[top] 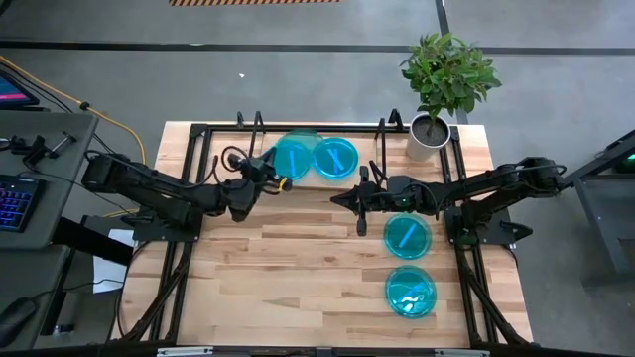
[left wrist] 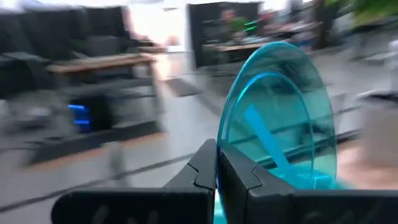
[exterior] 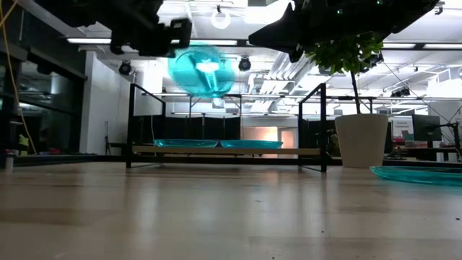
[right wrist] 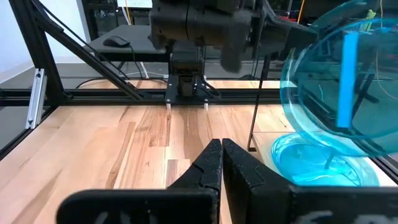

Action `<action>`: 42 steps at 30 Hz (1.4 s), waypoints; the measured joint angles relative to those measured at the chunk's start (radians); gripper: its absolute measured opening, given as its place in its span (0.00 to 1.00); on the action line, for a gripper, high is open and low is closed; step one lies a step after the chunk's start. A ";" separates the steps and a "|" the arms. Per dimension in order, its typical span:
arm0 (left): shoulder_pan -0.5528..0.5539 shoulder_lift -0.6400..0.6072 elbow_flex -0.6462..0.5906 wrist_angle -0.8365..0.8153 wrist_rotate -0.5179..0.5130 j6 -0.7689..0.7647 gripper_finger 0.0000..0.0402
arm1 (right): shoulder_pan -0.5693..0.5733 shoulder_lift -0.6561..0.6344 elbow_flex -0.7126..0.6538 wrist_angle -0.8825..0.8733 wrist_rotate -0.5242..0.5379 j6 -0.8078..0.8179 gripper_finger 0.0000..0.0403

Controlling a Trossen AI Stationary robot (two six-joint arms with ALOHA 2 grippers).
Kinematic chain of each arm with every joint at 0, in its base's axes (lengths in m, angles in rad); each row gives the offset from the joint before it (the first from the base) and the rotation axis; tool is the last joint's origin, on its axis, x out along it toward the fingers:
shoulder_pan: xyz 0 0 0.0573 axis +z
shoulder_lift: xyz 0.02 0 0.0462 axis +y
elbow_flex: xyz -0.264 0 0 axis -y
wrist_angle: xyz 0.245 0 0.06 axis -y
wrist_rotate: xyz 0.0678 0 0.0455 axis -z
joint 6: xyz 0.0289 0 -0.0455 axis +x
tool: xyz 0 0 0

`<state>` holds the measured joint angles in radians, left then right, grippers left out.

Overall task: Place and stack plates onto a shelf
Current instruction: Stack the blue plate on top of the blue plate on the shelf

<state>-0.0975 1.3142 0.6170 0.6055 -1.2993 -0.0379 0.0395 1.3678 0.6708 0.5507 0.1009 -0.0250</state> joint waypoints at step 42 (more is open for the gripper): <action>0.082 0.246 0.220 -0.078 -0.093 0.239 0.00 | 0.000 0.000 0.000 0.010 0.000 -0.017 0.00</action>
<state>-0.0152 1.5603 0.8374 0.5278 -1.3921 0.2013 0.0395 1.3678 0.6708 0.5610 0.1009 -0.0422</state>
